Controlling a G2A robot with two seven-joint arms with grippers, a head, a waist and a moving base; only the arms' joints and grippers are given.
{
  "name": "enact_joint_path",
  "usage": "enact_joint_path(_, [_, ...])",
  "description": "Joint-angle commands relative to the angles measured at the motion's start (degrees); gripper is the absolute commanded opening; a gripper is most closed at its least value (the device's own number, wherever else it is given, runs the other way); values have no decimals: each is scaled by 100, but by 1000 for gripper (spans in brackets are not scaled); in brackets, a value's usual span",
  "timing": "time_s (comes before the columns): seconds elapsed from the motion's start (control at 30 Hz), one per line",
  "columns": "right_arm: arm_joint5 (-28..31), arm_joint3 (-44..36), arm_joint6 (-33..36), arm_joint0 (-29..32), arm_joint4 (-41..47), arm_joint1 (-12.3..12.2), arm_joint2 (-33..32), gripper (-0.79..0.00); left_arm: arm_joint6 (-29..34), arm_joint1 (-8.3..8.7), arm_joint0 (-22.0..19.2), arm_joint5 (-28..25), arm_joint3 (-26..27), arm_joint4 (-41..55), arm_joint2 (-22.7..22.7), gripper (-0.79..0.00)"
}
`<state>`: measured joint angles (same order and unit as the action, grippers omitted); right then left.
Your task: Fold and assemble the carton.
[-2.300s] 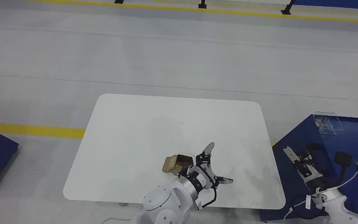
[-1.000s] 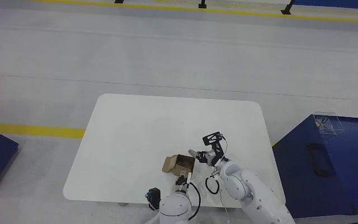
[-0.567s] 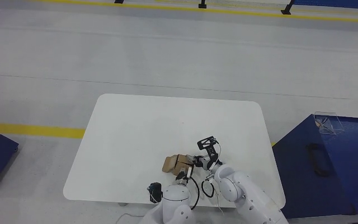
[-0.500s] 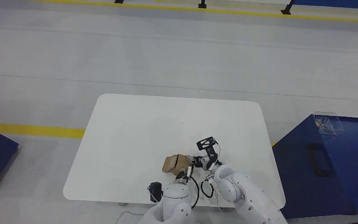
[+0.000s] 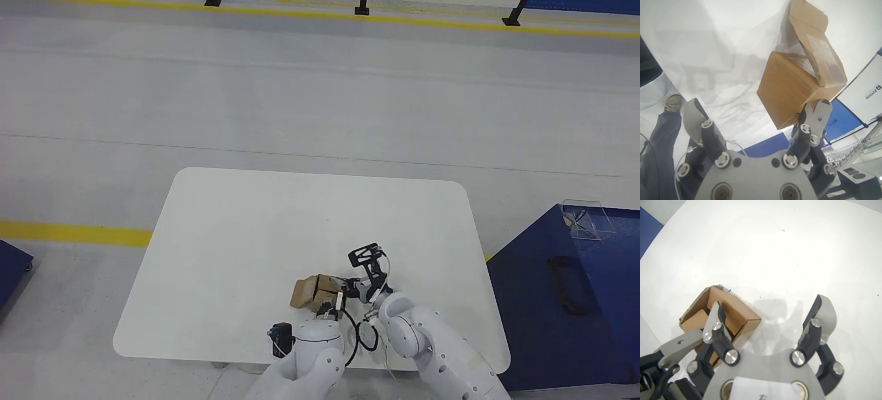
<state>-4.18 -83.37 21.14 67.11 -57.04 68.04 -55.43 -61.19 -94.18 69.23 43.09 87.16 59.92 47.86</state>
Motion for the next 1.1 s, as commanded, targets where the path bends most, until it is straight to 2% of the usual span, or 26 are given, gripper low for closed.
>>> enact_joint_path(0.0, [15,3,40,-15,6,6,-34,0,-93,-7,26,-91,95,80,5,0])
enact_joint_path(0.4, [27,116,38,-95,-133,87,-24,0,-282,30,-90,-280,-52,330,-130,0])
enact_joint_path(0.57, [47,-17,-12,-59,-174,78,-194,0,-495,66,-53,-492,146,322,-230,0])
enact_joint_path(0.73, [128,-168,-53,5,-53,75,-366,0,-605,149,173,-602,834,-4,-376,0])
enact_joint_path(0.8, [177,-285,-18,100,63,60,-484,0,-612,157,200,-610,868,-37,-377,0])
enact_joint_path(0.87, [179,-341,412,132,264,45,-601,0,-612,157,200,-610,868,-37,-377,0])
enact_joint_path(1.07, [206,-334,431,153,311,47,-593,0,-578,159,189,-679,919,-101,-365,0])
